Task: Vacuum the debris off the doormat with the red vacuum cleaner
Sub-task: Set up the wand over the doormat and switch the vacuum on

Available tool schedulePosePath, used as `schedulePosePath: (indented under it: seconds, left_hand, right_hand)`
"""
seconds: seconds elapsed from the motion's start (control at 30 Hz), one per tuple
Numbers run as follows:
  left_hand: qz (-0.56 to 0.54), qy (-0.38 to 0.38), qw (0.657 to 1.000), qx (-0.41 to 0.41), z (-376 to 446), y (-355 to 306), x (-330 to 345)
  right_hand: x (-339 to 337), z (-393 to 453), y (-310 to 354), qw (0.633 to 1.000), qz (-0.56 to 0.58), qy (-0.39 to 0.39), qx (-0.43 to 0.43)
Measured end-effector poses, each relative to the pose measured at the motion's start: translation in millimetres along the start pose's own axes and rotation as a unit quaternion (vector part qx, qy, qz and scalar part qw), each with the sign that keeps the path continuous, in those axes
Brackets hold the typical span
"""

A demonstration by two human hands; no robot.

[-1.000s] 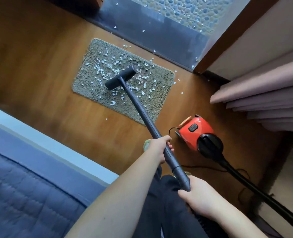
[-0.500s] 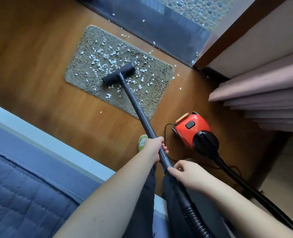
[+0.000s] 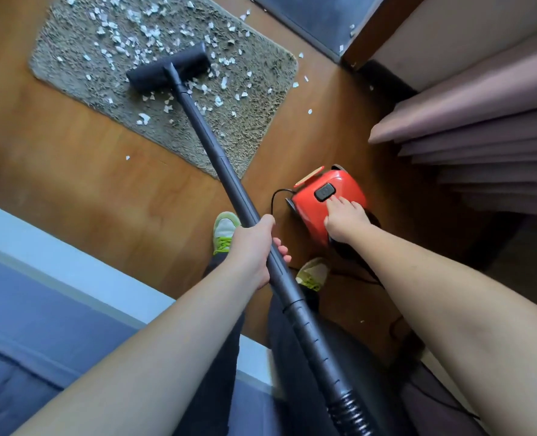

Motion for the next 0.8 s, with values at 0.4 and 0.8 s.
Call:
schedulePosePath:
  seconds: [0.4, 0.8]
  left_hand:
    - [-0.034, 0.043, 0.998, -0.029, 18.5, 7.6, 8.9]
    - [-0.022, 0.043, 0.999, -0.018, 24.6, 4.1, 10.8]
  right_hand:
    - [35.1, 62.6, -16.9, 0.993, -0.110, -0.011, -0.033]
    - [37.3, 68.4, -15.0, 0.979, -0.197, -0.036, -0.048]
Point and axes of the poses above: each hand's wrist, its own z-axis towards the middle knuckle, its own x-axis out of the palm, y = z × x, the point moved 4 cm from there along z, towards the middle knuckle, and after that the axes turned 3 degrees about x, right-handed, at the moved point
